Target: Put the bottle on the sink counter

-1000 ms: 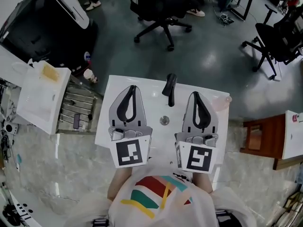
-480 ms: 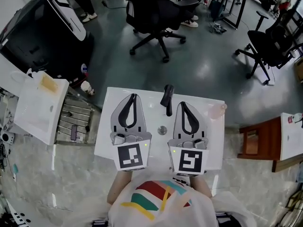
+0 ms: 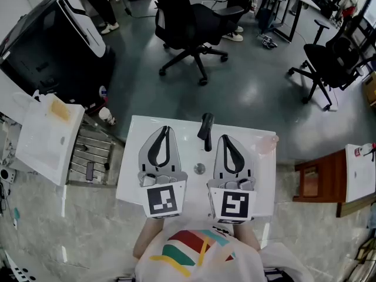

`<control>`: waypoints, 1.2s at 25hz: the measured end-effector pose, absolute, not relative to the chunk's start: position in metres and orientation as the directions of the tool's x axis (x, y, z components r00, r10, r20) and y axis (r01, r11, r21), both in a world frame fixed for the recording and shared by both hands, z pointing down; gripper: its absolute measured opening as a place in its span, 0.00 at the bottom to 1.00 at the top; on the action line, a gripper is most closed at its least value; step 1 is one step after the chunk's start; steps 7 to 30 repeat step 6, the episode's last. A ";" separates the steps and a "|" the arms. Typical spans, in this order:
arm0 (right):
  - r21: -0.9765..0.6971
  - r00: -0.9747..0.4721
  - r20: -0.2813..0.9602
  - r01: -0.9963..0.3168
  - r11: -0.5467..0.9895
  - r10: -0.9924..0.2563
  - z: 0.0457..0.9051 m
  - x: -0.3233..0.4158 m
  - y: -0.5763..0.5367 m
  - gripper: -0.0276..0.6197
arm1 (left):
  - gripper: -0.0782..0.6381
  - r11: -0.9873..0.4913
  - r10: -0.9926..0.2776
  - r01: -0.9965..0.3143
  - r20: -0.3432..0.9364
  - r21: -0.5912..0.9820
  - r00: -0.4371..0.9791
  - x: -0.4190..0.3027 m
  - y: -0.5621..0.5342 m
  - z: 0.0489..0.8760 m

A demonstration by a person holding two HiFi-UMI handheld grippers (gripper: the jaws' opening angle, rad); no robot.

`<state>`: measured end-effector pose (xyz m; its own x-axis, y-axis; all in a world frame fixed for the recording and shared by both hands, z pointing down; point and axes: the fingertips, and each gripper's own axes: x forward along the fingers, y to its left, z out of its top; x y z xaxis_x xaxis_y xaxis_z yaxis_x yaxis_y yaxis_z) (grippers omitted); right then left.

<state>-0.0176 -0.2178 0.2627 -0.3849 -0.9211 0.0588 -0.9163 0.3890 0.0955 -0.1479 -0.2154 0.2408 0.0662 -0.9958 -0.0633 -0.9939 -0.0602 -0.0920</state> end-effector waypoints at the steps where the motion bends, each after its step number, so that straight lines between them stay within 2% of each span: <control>1: 0.088 -0.384 0.054 -0.918 0.387 -0.922 0.261 -0.018 -0.218 0.06 | 0.13 -0.060 -0.996 -0.994 -0.061 -0.092 0.066 -0.148 -0.215 0.241; 30: 0.095 -0.380 0.078 -0.918 0.386 -0.922 0.268 -0.013 -0.214 0.06 | 0.13 -0.062 -0.995 -0.993 -0.067 -0.100 0.069 -0.146 -0.214 0.241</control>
